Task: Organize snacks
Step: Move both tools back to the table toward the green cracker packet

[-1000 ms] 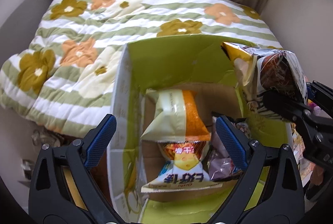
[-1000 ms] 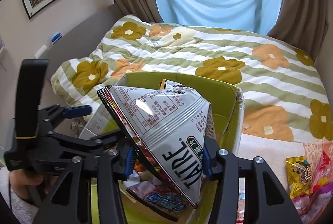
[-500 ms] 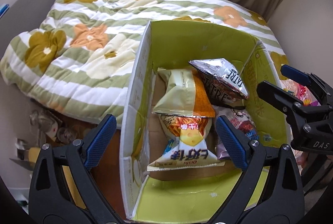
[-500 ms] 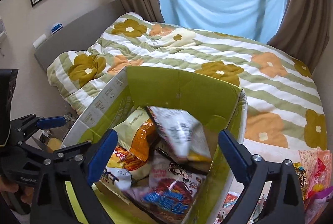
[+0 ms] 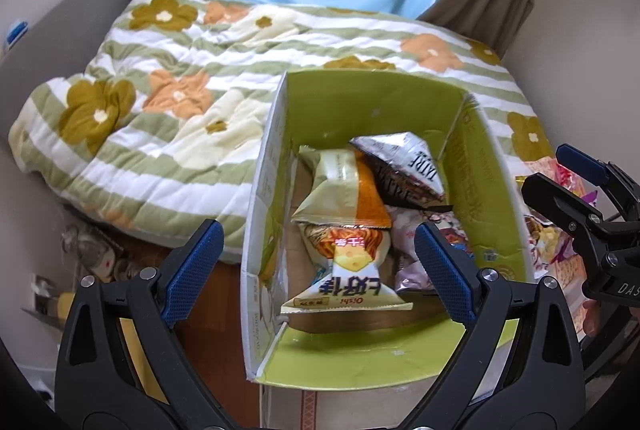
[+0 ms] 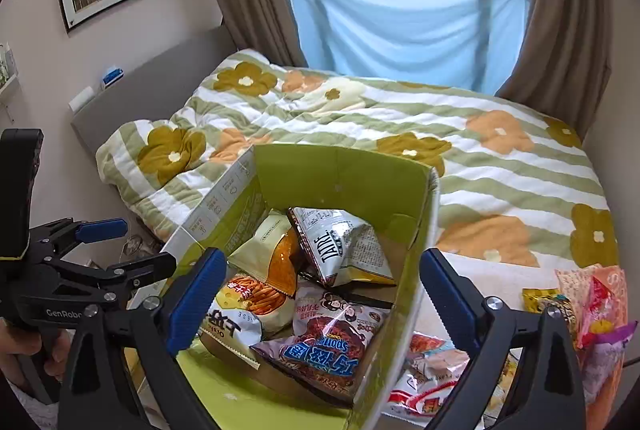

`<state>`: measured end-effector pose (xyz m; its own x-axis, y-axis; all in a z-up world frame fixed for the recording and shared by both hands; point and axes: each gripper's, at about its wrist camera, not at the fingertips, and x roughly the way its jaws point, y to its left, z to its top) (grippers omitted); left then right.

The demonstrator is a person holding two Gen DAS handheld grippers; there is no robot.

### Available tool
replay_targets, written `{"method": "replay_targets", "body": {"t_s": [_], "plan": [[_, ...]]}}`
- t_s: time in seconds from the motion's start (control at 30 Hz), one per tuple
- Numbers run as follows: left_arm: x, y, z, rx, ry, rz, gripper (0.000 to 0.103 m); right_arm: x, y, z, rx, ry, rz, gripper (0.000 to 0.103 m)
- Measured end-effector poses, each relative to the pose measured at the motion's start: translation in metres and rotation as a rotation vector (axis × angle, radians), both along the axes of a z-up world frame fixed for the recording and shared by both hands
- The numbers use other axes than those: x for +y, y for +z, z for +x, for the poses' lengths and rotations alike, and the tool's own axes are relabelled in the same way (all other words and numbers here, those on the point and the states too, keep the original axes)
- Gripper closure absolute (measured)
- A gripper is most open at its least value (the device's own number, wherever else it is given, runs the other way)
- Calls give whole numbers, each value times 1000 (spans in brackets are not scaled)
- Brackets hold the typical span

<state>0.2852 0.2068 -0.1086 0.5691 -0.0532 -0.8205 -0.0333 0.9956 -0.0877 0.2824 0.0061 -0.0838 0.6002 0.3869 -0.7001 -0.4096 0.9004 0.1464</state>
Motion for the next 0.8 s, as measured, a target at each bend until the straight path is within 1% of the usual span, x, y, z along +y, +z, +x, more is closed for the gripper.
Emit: {"method": "replay_targets", "body": {"t_s": [0.1, 0.23, 0.37, 0.47, 0.6, 0.73, 0.8], "plan": [[-10, 6, -7, -18, -37, -12, 7, -9, 10, -14, -23, -34, -5, 7], [-32, 12, -19, -46, -112, -24, 7, -30, 23, -34, -43, -88, 2, 7], [-63, 16, -28, -62, -182, -42, 7, -62, 28, -51, -27, -152, 5, 7], [-95, 20, -38, -70, -245, -54, 7, -98, 32, -67, -25, -209, 6, 7], [-140, 24, -49, -74, -308, -49, 7, -146, 35, -87, -25, -277, -5, 7], [-190, 23, -61, -66, -355, -50, 7, -194, 30, -100, 0, -313, -22, 7], [-216, 18, -65, -47, -373, -57, 7, -216, 27, -106, 8, -321, -29, 7]]}}
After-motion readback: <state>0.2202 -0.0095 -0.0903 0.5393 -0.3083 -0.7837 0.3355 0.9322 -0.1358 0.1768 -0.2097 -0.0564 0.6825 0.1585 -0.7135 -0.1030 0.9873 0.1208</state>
